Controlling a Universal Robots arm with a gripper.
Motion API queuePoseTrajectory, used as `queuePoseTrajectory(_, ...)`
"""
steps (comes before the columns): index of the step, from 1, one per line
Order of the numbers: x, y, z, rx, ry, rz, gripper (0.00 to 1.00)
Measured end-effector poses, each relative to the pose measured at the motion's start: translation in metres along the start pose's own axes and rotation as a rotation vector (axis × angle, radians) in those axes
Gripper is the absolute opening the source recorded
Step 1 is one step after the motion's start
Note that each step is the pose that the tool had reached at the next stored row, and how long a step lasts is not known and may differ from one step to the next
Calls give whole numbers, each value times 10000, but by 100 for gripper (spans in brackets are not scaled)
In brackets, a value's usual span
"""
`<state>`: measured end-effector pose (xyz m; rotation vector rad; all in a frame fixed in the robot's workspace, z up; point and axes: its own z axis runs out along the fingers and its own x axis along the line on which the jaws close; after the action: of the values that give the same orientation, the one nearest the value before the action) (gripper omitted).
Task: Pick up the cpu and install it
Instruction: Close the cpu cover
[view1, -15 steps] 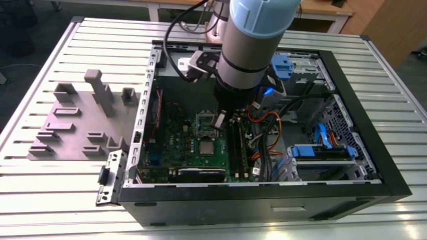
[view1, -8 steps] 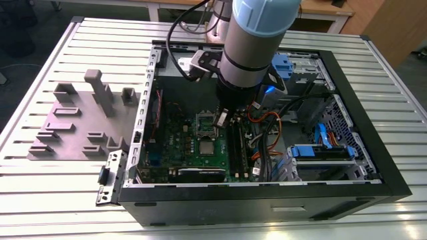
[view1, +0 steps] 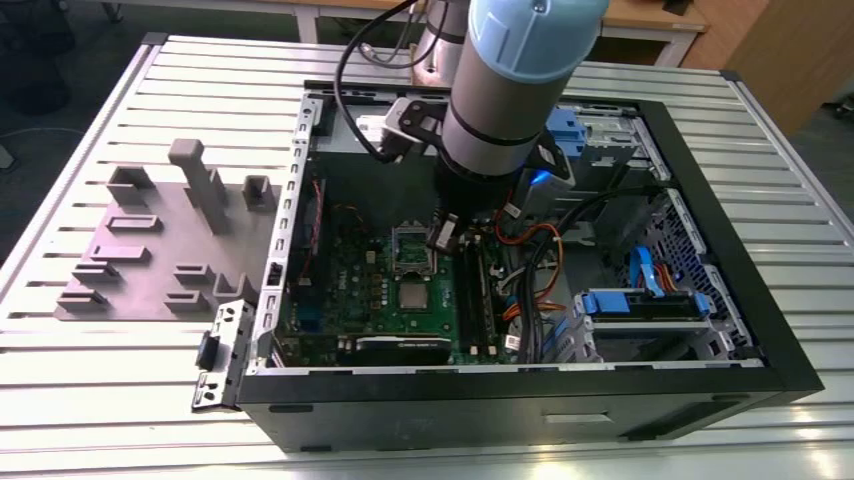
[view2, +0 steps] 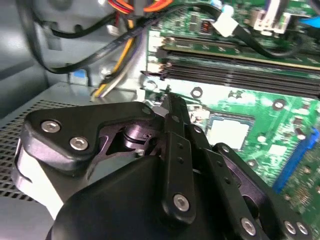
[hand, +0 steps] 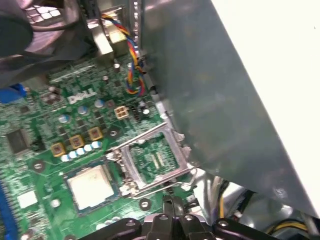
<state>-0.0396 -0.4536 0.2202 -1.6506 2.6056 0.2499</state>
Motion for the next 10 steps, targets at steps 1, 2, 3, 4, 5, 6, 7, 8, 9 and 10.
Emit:
queuePoseTrajectory(1,-2,-4,6,-13,-28,-2,11)
queuePoseTrajectory(2,-4,-7,15,-15,-37,-2,11)
queuePoseTrajectory(3,-6,-9,22,-17,-37,-1,11)
queuePoseTrajectory(4,-9,-11,29,-19,-39,0,11)
queuePoseTrajectory(5,-14,-14,34,-21,-44,-1,11)
queuePoseTrajectory(6,-21,-15,38,-24,-49,-1,11)
queuePoseTrajectory(7,-30,-17,44,-26,-57,-1,11)
queuePoseTrajectory(8,-40,-18,50,-29,-62,-1,11)
queuePoseTrajectory(9,-51,-18,55,-31,-66,-1,11)
queuePoseTrajectory(10,-65,-16,61,-31,-67,1,11)
